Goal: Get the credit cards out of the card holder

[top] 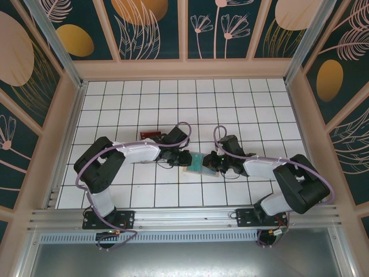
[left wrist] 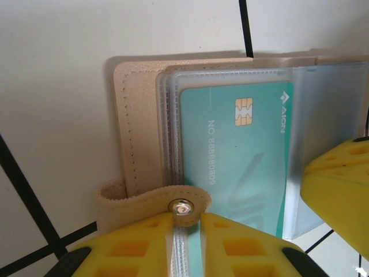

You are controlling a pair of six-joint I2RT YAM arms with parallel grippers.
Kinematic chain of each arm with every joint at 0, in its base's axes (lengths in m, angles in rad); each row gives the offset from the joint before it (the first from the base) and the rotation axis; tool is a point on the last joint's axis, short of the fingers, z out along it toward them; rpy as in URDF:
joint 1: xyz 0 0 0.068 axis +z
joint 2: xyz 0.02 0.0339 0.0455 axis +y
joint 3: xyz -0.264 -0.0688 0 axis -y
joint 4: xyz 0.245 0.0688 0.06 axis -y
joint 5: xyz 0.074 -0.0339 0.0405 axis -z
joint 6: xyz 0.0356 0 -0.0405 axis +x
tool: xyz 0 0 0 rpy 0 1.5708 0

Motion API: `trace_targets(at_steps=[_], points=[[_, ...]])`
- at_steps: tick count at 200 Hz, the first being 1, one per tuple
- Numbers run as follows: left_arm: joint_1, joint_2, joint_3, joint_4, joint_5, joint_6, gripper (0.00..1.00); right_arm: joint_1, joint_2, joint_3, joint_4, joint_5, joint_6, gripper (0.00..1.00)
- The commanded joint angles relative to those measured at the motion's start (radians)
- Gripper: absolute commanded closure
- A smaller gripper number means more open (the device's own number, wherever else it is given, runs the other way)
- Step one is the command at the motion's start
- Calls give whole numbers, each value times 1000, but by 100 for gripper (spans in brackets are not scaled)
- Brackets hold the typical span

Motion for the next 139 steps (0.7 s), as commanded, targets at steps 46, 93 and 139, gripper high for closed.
trace_targets(at_steps=[46,93,139], points=[[-2,25,-18,15,9,-21,78,18,41,26,51,-30,7,88],[-2,25,-42,18,13,-24,78,19,76,31,58,-39,7,88],[-3,30,-42,24,23,-26,78,21,83,39,72,-52,8,85]])
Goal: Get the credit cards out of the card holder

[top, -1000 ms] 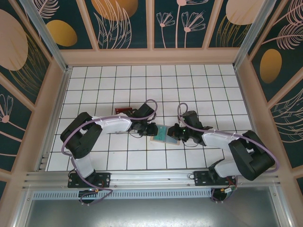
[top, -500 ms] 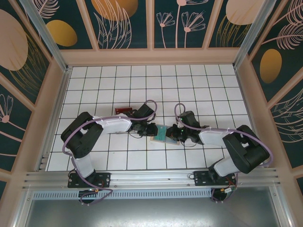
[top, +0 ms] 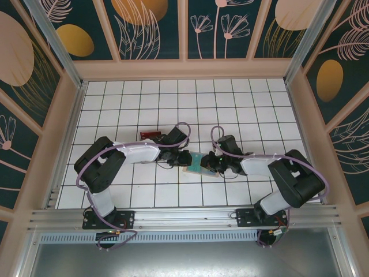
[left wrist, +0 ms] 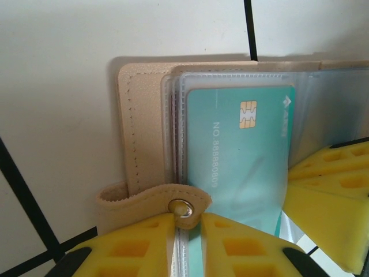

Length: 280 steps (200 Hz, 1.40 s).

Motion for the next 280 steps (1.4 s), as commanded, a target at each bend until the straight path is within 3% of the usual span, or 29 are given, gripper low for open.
trace_targets(at_steps=[1,24,45,132,180,206,235,248,280], points=[[-4,25,-27,-5,17,-11,78,12,20,25,36,-20,6,85],[-6,30,-27,-2,21,-12,78,12,21,24,49,-32,8,88],[-5,29,-25,-4,20,-13,78,12,11,21,34,-22,6,100],[-6,28,-26,-31,-13,-16,79,-71,-159,-88,-64,-6,-28,100],[-5,30,-20,-29,-4,-14,79,-83,-148,-99,-50,-23,-41,100],[-5,28,-21,-28,-1,-14,79,-80,-116,-86,2,-23,-23,80],[-5,26,-23,-28,2,-14,79,-81,-76,-65,31,-21,-15,76],[-5,22,-24,-28,3,-16,79,-82,-68,-61,28,-18,-18,80],[-5,16,-27,-31,-4,-15,79,-92,-97,-77,-7,6,-27,99]])
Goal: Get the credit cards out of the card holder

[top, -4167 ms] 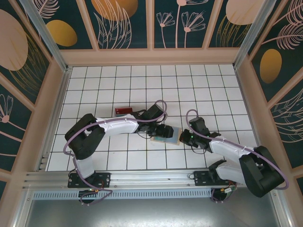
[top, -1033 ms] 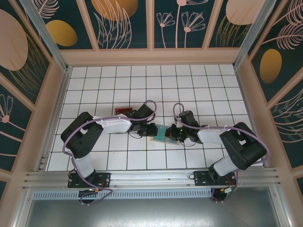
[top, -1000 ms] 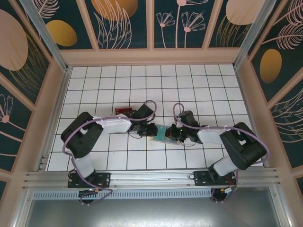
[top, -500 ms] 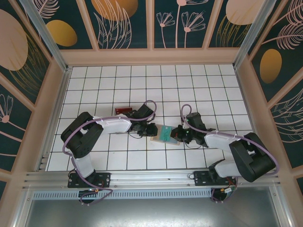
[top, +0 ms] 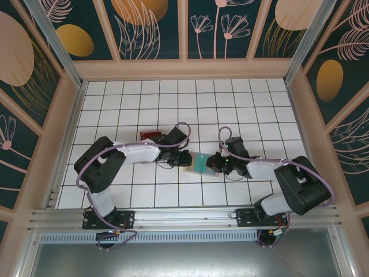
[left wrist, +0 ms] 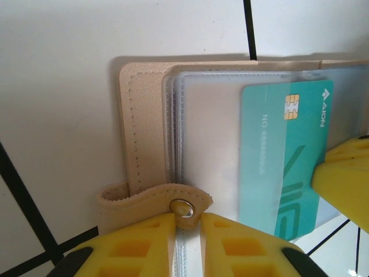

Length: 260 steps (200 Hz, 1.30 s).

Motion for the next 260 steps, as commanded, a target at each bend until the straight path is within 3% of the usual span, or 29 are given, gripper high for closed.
trace_targets(at_steps=[1,59,80,119,151,189,260], points=[[-5,15,-25,-35,-4,-12,79,-14,-17,-2,-22,23,-6,100],[-5,11,-15,-47,-14,-4,77,-101,-224,-75,-158,25,-71,100],[-5,0,-12,-54,-22,-14,73,-126,-320,-73,-235,31,-107,100],[1,-63,61,-13,-7,-68,56,-177,-458,-47,-296,3,-141,100],[36,-140,43,169,102,-176,52,-199,-494,-46,-184,-122,-111,100],[57,-173,0,368,207,-287,55,-204,-488,-43,-15,-250,-49,100],[64,-170,-52,471,262,-355,61,-207,-466,-51,163,-313,32,100]])
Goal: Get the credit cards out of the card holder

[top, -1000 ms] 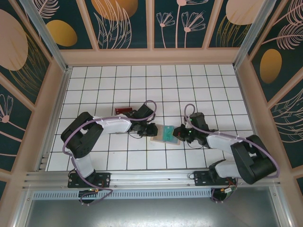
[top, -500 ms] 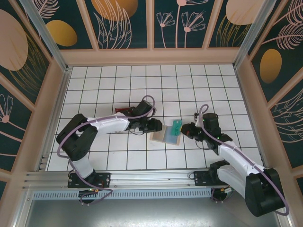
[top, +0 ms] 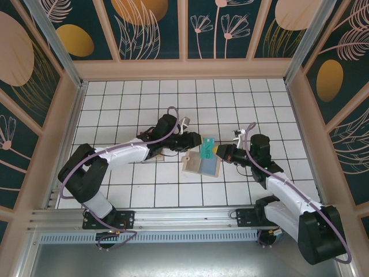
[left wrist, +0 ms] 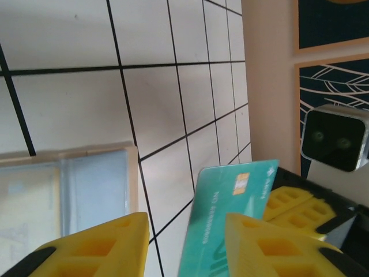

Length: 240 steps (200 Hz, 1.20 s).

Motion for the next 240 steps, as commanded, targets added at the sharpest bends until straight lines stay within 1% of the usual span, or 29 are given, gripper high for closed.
trace_targets(at_steps=[1,23,46,82,101,113,120,123,133,135,137,141,145,151,164,182,187,193,218,240], points=[[5,-7,-9,73,42,-32,61,-9,8,15,111,-44,36,100],[5,-8,-22,112,71,-46,62,-9,15,12,136,-48,49,100],[6,-13,-31,133,89,-55,66,-10,22,11,147,-50,53,100],[6,-35,-42,155,105,-63,79,-11,22,8,140,-56,47,100],[5,-45,-36,142,105,-63,84,-11,24,5,128,-51,40,100],[6,-50,-36,140,106,-62,94,-10,25,5,117,-47,33,100],[6,-54,-37,135,102,-63,97,-12,24,7,104,-43,28,100],[7,-57,-36,132,100,-62,97,-12,25,8,97,-41,22,97],[7,-65,-36,121,92,-56,99,-13,24,14,66,-29,5,75],[7,-67,-36,118,91,-56,99,-13,23,14,62,-27,2,71],[7,-68,-36,116,90,-54,100,-12,23,15,54,-25,-3,64],[7,-71,-36,113,88,-52,100,-12,21,15,43,-23,-8,55],[7,-75,-36,106,86,-48,100,-12,19,15,34,-20,-13,49],[6,-78,-33,94,83,-41,100,-12,17,15,28,-19,-19,46],[8,-87,-18,43,69,-8,100,-12,12,17,5,-10,-29,35],[9,-94,29,-105,22,93,100,-11,-4,28,-45,20,-51,21],[8,-95,30,-155,0,128,100,-11,-11,31,-51,26,-57,19],[9,-97,74,-212,-25,170,100,-13,-17,35,-63,32,-63,17],[9,-101,143,-423,-141,327,100,-12,-25,64,-111,49,-95,13],[9,-120,183,-555,-303,463,100,-5,-27,89,-146,67,-116,5]])
